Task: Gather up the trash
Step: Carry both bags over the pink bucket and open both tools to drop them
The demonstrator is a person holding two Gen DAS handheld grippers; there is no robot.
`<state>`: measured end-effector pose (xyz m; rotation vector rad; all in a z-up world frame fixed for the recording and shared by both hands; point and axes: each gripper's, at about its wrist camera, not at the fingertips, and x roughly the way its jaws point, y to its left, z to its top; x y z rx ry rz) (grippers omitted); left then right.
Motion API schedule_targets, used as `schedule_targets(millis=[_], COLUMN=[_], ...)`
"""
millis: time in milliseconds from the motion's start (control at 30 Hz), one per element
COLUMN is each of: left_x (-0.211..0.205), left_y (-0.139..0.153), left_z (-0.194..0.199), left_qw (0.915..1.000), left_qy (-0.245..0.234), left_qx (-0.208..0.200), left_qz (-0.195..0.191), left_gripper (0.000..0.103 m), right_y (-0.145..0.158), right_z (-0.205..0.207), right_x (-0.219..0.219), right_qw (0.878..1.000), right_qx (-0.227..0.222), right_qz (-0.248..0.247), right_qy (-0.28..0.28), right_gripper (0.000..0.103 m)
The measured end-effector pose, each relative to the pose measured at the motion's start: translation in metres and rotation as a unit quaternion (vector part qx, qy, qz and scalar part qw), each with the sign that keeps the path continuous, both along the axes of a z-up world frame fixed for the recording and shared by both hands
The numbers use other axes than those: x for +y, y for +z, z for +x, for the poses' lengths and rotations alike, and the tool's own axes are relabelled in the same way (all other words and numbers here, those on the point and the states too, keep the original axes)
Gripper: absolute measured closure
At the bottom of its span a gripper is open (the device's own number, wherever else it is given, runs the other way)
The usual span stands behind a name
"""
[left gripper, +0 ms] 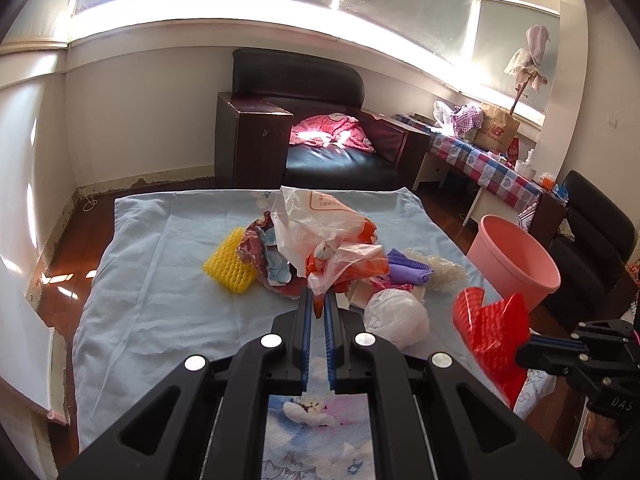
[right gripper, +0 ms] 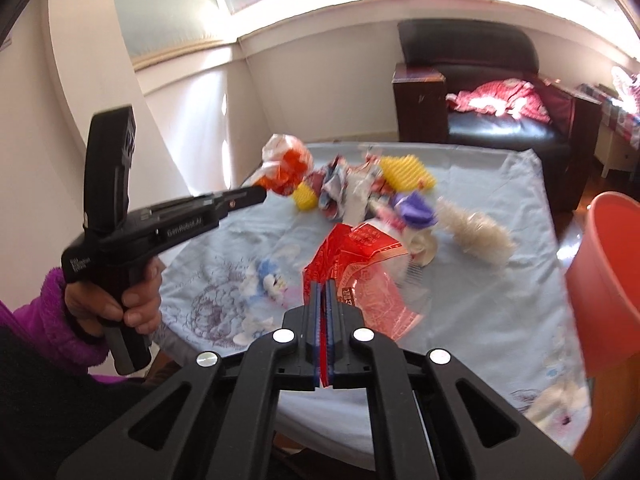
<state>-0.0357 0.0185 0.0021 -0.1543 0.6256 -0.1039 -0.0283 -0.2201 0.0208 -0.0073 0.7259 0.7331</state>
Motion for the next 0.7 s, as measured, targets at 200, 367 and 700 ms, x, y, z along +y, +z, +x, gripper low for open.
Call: schedule_targets(millis=[200,367,700], left_x=[-0.024,-0.051,-0.13], left_y=[0.011,0.02,0.039], left_z=[0.01,0.022,0.052], left_qw=[0.9995,0.9979,0.9891], left_qy=[-0.028,-0.058,-0.139], left_qx=[-0.015,-0.028,-0.047], left_qz=[-0.003,-0.01,-0.011], left_gripper=[0.097,0.097,0.097], right_y=[0.021,0.026,0.026], right_z=[0.003,0.013,0.039], right_x=[-0.035,-0.07,-0.142], right_qw=[0.995,0.985,0.958], right_qx=[-0.063,-0.087,-0.096], right_qz=[-0.017,-0.021,-0.011], right_qy=[-0.078,-0.15,-0.27], right_gripper=[0.101,0.101,0.101])
